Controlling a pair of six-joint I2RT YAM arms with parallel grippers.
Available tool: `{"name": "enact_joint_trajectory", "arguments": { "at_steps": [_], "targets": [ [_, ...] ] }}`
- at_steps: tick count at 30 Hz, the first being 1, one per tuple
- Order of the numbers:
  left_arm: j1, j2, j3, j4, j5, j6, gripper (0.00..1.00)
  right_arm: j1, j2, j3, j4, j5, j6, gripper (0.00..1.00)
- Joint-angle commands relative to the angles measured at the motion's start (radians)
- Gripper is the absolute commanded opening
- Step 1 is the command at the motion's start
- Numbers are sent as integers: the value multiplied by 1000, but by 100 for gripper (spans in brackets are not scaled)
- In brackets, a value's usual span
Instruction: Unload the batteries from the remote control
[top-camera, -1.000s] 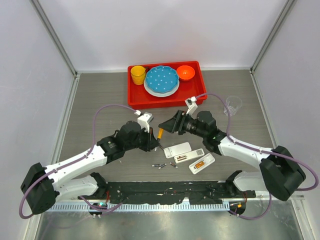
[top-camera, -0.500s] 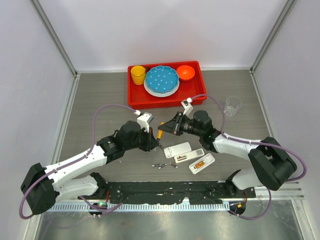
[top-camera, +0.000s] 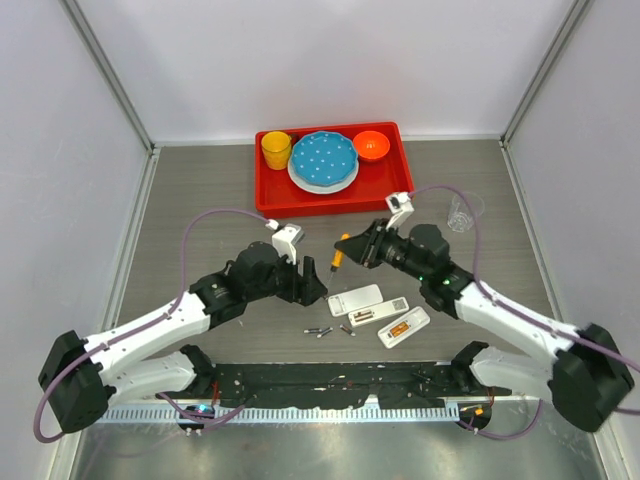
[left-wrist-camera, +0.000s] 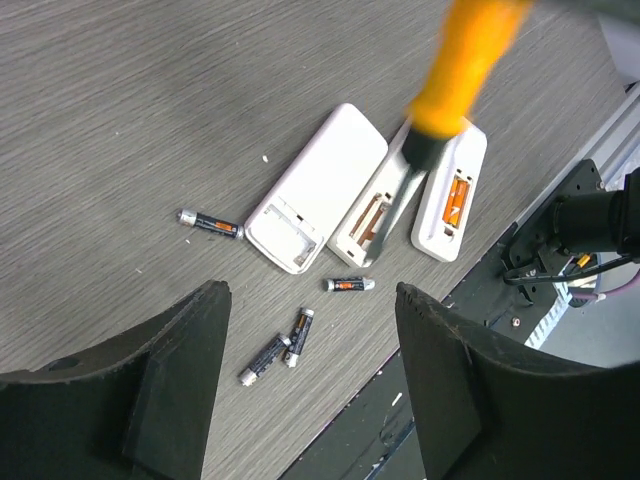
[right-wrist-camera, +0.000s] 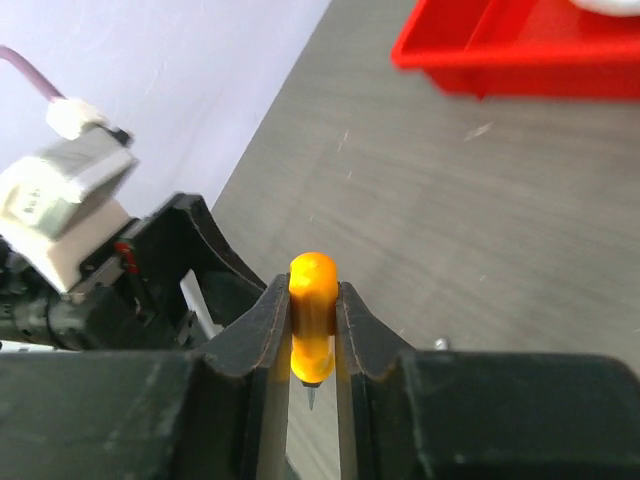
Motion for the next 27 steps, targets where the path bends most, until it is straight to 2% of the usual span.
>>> {"name": "enact_joint_trajectory", "arguments": {
  "at_steps": [1, 5, 11, 16, 20, 27],
  "targets": [
    [3, -6, 16, 13, -2, 15, 72, 4, -226, 3, -142, 242, -232, 1],
    [-19, 43, 42, 16, 9, 32, 77, 5, -401, -36, -222, 453, -331, 1],
    [-160, 215, 151, 18, -86, 73, 89, 5, -596, -54, -319, 601, -403, 1],
    [-283, 382, 281, 36, -201, 95, 98, 5, -635, -46, -385, 669, -422, 1],
    [-399, 528, 379, 44, -256, 115, 99, 5, -658, -52, -428, 716, -408, 2],
    [-522, 731, 513, 47, -357, 138, 100, 5, -691, -53, -466, 761, -399, 1]
  ]
}}
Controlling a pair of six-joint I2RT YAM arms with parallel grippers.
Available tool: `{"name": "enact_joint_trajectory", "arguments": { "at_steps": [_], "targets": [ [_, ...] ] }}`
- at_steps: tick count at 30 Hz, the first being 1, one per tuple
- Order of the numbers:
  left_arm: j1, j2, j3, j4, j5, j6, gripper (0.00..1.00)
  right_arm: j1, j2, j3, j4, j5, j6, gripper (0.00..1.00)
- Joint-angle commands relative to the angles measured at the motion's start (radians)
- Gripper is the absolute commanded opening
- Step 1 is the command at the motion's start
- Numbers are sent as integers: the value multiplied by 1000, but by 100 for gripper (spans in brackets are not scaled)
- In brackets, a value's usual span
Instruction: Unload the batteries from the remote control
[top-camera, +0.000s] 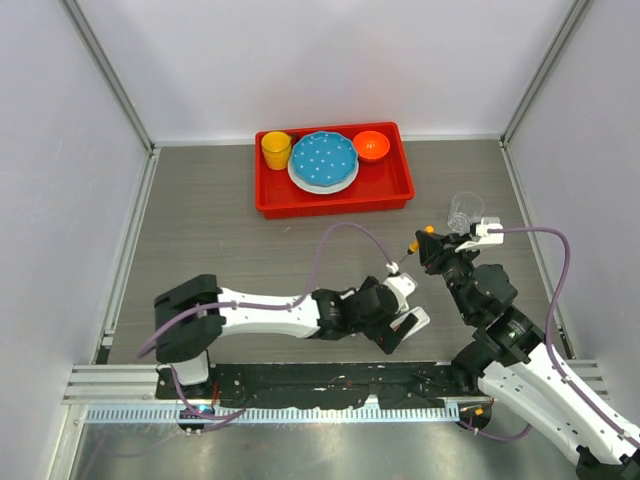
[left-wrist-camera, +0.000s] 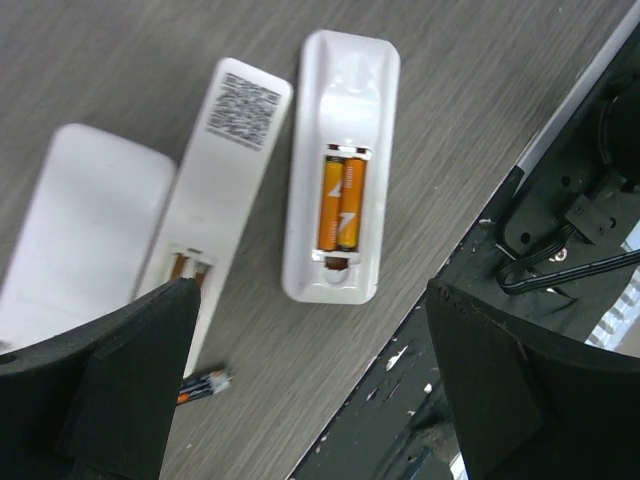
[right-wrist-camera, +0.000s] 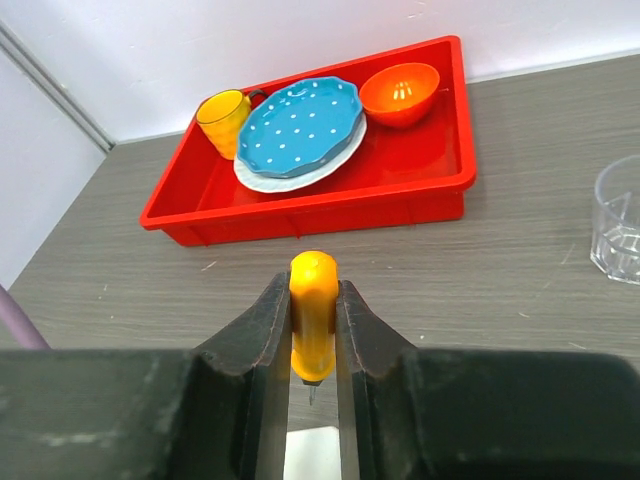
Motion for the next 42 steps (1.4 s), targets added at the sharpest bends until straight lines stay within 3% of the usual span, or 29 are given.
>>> {"name": "enact_joint_trajectory", "arguments": {
  "at_steps": [1, 9, 12, 19, 29, 42],
  "targets": [
    [-62, 85, 84, 33, -103, 28, 100, 3, -35, 3, -6, 66, -4, 1],
    [-119, 205, 132, 56, -160, -4, 96, 3, -64, 0, -32, 89, 1, 1],
    [-124, 234, 129, 56, -189, -8, 91, 1, -75, 0, -42, 94, 1, 1],
    [-125, 252, 88, 50, -230, 6, 64, 3, -81, 2, -49, 94, 5, 1],
    [-58, 194, -10, 64, -175, 51, 46, 3, -68, -7, -45, 86, 18, 1],
    [94, 68, -130, 52, -125, 179, 41, 3, -54, -12, -37, 83, 18, 1]
  ]
}}
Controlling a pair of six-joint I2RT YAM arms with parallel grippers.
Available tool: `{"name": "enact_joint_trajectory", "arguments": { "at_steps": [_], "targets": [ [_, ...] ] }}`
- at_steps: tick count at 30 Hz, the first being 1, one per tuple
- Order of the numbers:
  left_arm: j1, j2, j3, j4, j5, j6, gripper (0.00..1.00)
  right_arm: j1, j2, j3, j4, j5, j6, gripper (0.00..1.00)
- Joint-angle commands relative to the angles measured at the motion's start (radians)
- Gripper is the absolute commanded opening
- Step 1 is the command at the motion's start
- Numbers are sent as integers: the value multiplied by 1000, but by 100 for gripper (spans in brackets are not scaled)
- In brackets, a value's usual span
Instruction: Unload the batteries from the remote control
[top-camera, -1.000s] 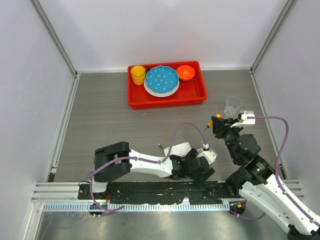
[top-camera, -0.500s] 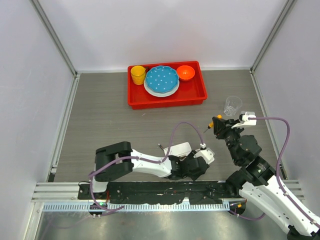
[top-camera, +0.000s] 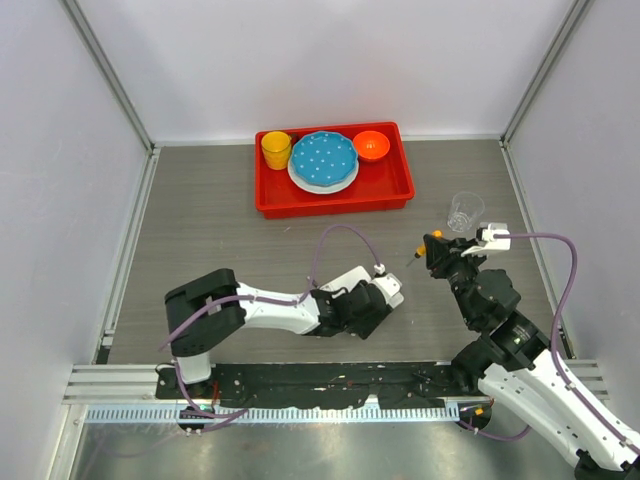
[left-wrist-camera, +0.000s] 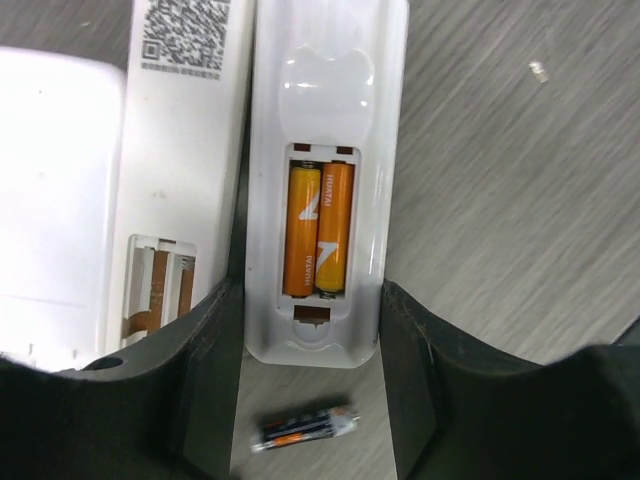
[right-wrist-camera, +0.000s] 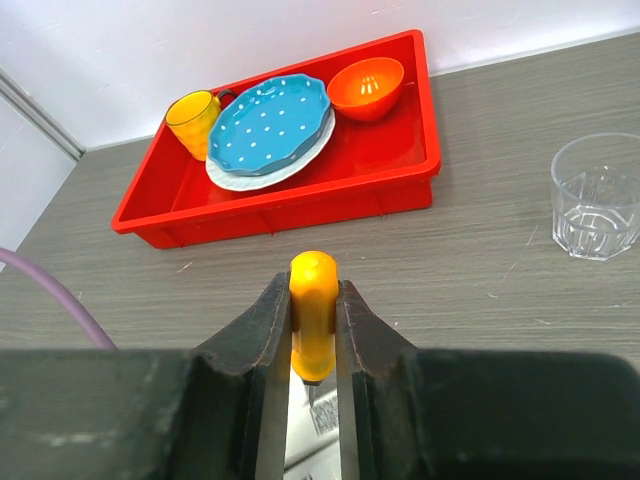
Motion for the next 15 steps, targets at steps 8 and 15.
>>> {"name": "enact_joint_trajectory", "arguments": {
  "at_steps": [8, 15],
  "targets": [
    [145, -69, -67, -67, 63, 159, 44, 2, 31, -19, 56, -18, 16, 1],
    [160, -89, -102, -72, 85, 261, 46, 1, 45, -40, 70, -59, 35, 1]
  ]
}}
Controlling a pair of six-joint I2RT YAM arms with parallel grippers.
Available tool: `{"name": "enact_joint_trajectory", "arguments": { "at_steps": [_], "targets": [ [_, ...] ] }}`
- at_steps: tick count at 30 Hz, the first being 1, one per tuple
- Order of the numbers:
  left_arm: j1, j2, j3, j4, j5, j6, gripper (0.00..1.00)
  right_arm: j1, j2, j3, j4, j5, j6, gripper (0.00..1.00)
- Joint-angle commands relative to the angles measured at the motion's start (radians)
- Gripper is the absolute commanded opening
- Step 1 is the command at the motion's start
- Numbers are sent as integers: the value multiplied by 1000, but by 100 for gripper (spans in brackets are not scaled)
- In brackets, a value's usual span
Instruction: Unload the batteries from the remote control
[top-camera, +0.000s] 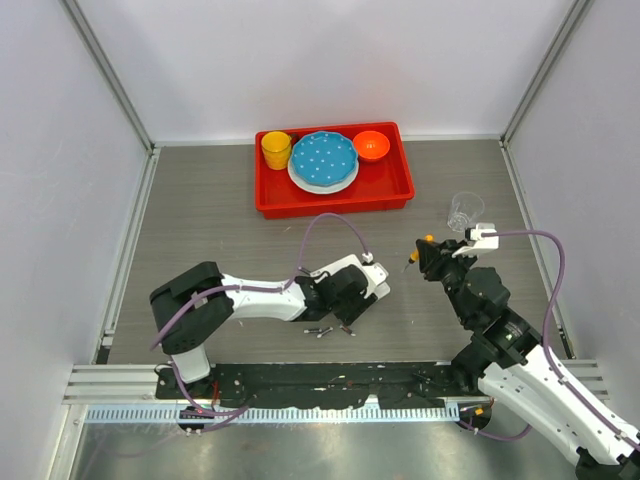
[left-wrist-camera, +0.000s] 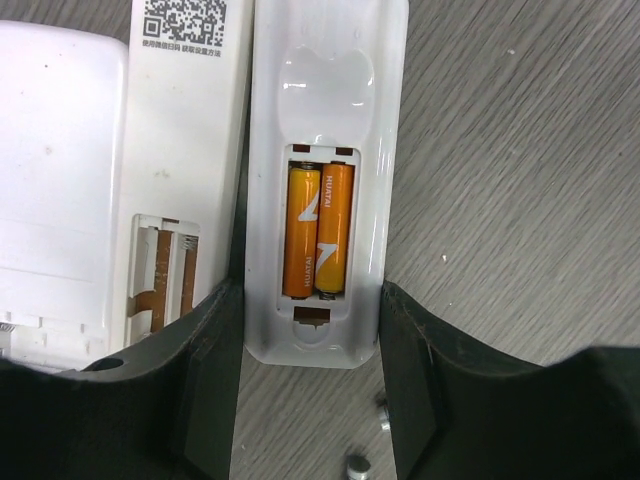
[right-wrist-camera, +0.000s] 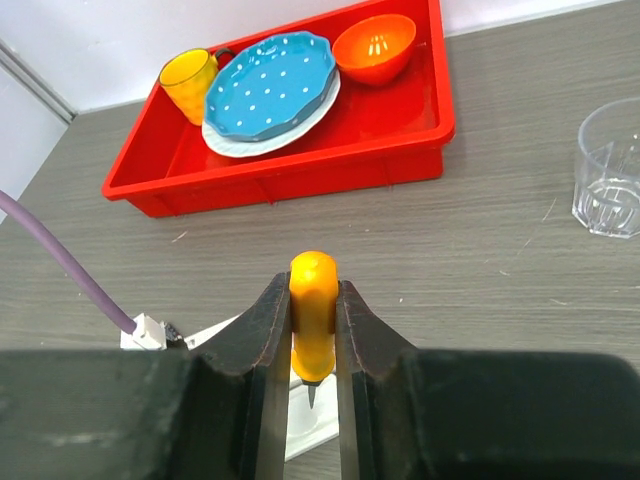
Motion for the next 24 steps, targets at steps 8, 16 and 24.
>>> {"name": "enact_joint_trajectory", "arguments": {
  "at_steps": [8, 16, 24],
  "targets": [
    [20, -28, -68, -72, -21, 74, 76, 1, 48, -36, 102, -84, 60, 1],
    [20, -104, -157, -4, 37, 51, 75, 2, 138, -57, 137, -162, 76, 1],
    [20, -95, -154, 17, 153, 46, 69, 2, 186, -77, 195, -174, 90, 1]
  ]
}}
